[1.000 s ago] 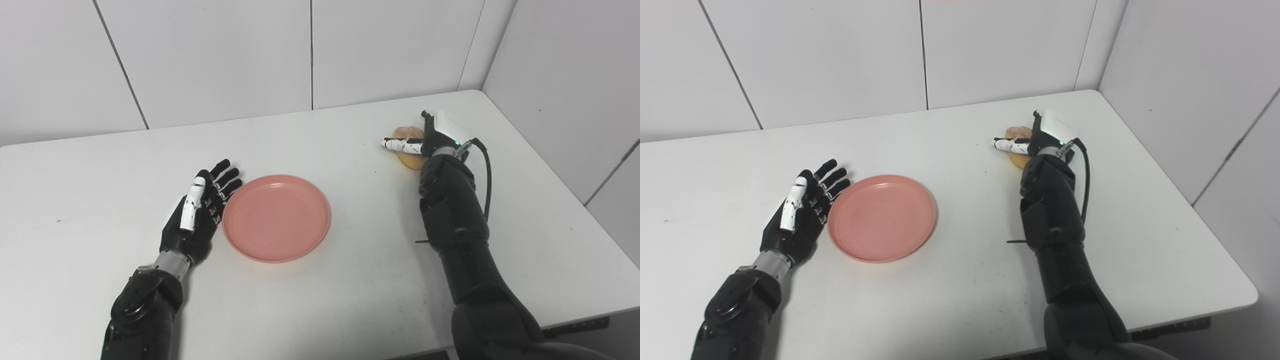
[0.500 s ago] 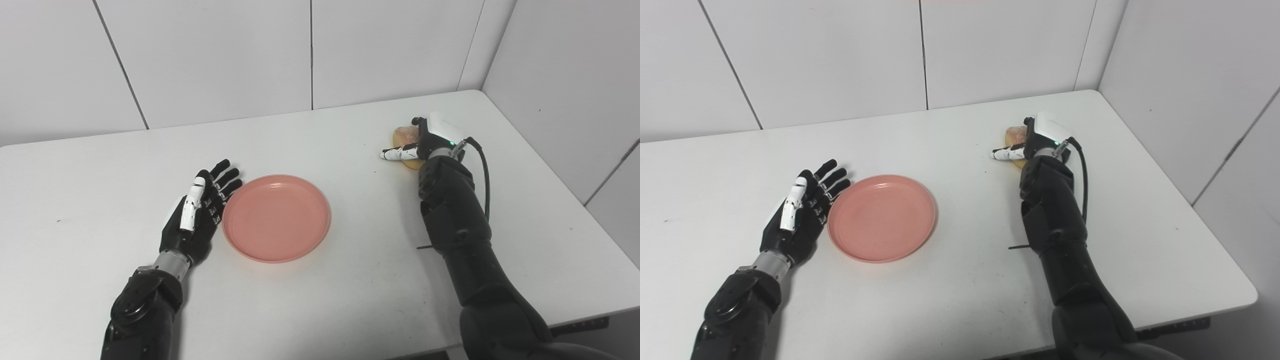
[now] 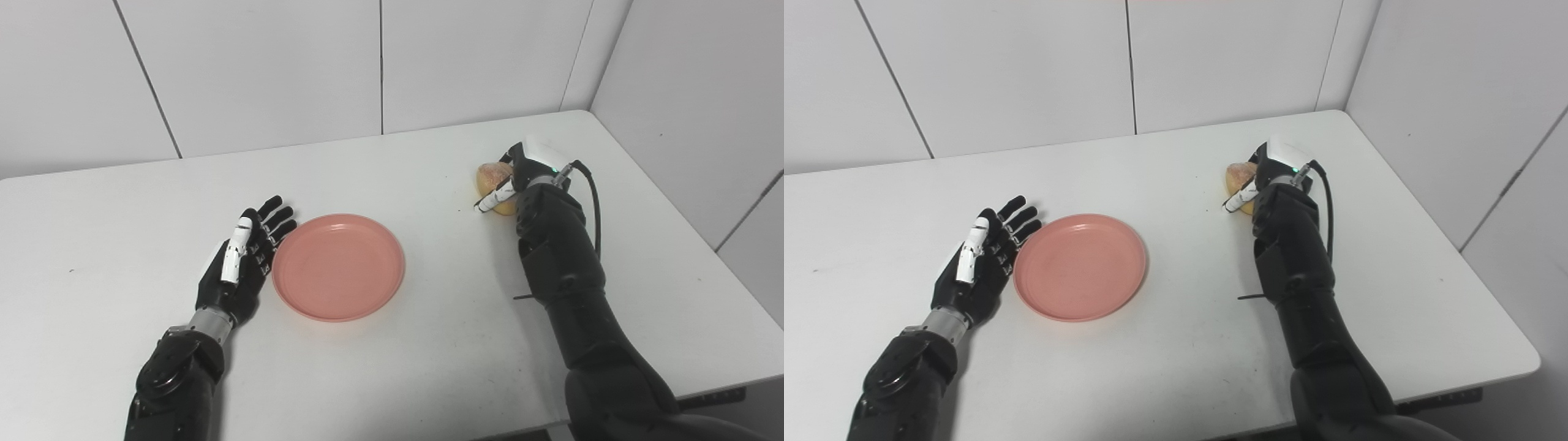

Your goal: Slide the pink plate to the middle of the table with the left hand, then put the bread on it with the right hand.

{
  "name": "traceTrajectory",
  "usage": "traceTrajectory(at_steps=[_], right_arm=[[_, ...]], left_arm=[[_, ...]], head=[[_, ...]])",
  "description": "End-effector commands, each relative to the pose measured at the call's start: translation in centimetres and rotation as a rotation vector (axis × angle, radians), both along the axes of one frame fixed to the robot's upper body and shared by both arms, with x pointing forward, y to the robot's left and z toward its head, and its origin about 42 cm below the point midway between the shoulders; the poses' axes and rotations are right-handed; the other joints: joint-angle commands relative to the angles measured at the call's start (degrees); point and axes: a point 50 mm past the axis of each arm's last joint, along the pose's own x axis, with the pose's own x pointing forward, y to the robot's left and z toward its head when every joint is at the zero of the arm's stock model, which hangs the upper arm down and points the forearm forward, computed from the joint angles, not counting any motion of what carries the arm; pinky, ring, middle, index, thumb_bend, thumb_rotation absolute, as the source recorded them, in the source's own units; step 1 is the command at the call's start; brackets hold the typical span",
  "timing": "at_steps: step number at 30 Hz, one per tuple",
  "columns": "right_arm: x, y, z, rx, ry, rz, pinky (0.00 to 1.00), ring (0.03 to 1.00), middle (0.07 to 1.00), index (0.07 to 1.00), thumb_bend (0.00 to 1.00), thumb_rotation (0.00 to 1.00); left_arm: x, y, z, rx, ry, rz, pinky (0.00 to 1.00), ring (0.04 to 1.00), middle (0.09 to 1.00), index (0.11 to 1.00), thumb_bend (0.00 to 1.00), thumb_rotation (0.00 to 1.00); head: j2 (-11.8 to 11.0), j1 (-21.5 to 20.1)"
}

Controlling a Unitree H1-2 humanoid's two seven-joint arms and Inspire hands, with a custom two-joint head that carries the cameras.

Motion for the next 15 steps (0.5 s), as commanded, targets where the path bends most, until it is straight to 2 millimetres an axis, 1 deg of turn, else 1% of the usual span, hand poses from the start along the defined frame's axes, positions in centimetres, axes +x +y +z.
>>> traceTrajectory(at_steps=[1,3,8,9,11,13,15], right_arm=[[0.6,0.2,2.6,-0.008,-0.085,0.016,0.29,0.358,0.448,0.486,0.51,0.13],[0.5,0.1,2.8,-0.004,-0.101,0.019,0.28,0.346,0.438,0.486,0.51,0.14],[0.6,0.2,3.6,0.005,-0.133,-0.001,0.31,0.36,0.452,0.487,0.5,0.14],[0.6,0.2,3.7,0.006,-0.142,-0.009,0.34,0.373,0.463,0.488,0.5,0.14],[0.5,0.2,3.9,0.011,-0.162,-0.019,0.35,0.386,0.475,0.49,0.5,0.14],[0.2,0.4,4.4,0.019,-0.203,-0.012,0.35,0.396,0.483,0.49,0.5,0.14],[-0.1,0.6,4.8,0.029,-0.244,0.003,0.3,0.383,0.479,0.49,0.5,0.14]], left_arm=[[-0.6,0.2,-1.4,0.022,0.078,0.008,0.92,0.905,0.903,0.884,0.32,1.0],[-0.6,0.2,-1.4,0.026,0.078,0.007,0.92,0.905,0.903,0.885,0.32,1.0],[-0.6,0.0,-1.4,0.029,0.079,0.011,0.92,0.904,0.902,0.886,0.32,1.0],[-0.6,0.0,-1.4,0.028,0.079,0.011,0.92,0.904,0.903,0.885,0.32,1.0],[-0.6,-0.1,-1.5,0.029,0.08,0.012,0.92,0.905,0.903,0.884,0.32,1.0],[-0.5,-0.2,-1.6,0.03,0.082,0.013,0.92,0.906,0.903,0.884,0.32,1.0],[-0.5,-0.4,-1.5,0.031,0.083,0.015,0.92,0.906,0.904,0.885,0.32,1.0]], head=[[-0.05,0.05],[-0.06,0.12],[-0.01,0.52],[0.05,0.87],[0.11,1.22],[0.13,1.47],[0.13,1.75]])
